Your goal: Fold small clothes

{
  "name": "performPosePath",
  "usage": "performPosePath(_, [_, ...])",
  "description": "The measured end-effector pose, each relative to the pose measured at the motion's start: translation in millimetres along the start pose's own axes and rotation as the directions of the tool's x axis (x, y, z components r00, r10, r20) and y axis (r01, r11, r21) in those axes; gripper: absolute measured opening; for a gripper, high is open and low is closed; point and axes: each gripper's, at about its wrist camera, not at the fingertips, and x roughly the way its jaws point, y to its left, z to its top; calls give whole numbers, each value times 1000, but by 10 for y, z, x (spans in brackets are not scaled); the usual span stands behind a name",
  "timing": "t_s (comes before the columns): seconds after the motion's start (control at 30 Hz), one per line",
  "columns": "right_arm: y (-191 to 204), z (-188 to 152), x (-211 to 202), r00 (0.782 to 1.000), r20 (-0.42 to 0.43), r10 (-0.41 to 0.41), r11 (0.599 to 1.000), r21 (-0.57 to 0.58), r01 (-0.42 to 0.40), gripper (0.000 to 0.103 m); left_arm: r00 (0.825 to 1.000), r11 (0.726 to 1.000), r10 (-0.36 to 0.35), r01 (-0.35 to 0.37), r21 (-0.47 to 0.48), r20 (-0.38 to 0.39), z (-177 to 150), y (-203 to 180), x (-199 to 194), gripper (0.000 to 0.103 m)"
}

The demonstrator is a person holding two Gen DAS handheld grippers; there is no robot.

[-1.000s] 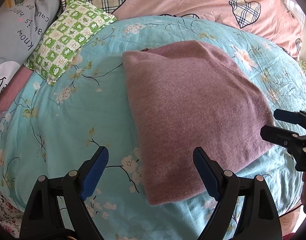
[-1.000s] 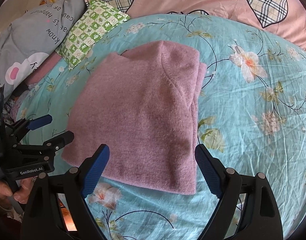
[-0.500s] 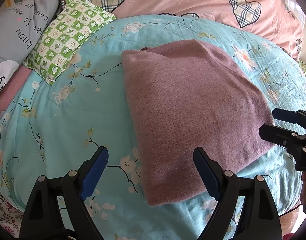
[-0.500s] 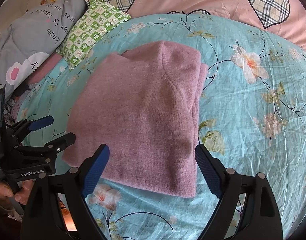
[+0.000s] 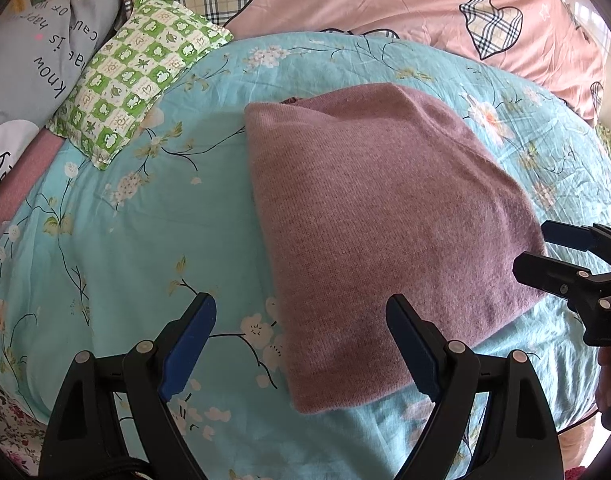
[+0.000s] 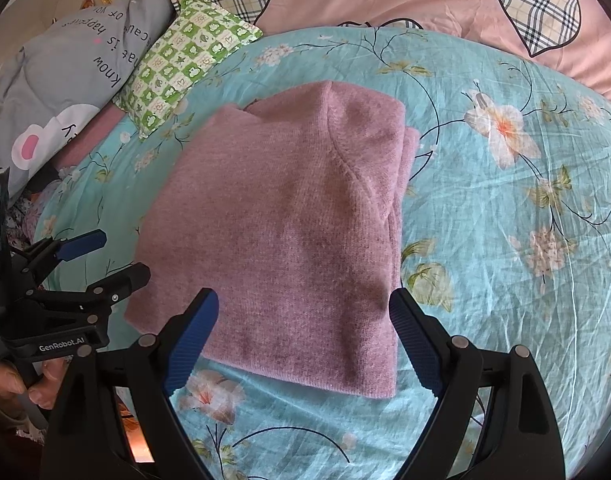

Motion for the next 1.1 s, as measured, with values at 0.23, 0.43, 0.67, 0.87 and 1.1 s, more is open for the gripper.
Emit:
performPosePath(0.23, [5,-3,0,1000,2,1,1000,0,-1,87,1000,1000,1,-1,5,-1,7,3,-4,87])
performPosePath(0.43, [-18,10,-5,1000,3,6,1000,0,-6,87,1000,1000,2,-2,0,-16,18,-3,16,88])
performPosePath(0.67, [-24,21,-21,1000,6,7,1000,5,-7,87,1000,1000,3,-3,4,-12,35,7,19,88])
performPosePath(0.87, [-35,37,-30,1000,10,8,1000,2,-8,87,1000,1000,3,-3,5,-6,57,11,9,88])
performPosePath(1.1, [-49,64,-28,1000,12,10,1000,2,-10,87,1000,1000,2,-2,5,-6,64,9,10,88])
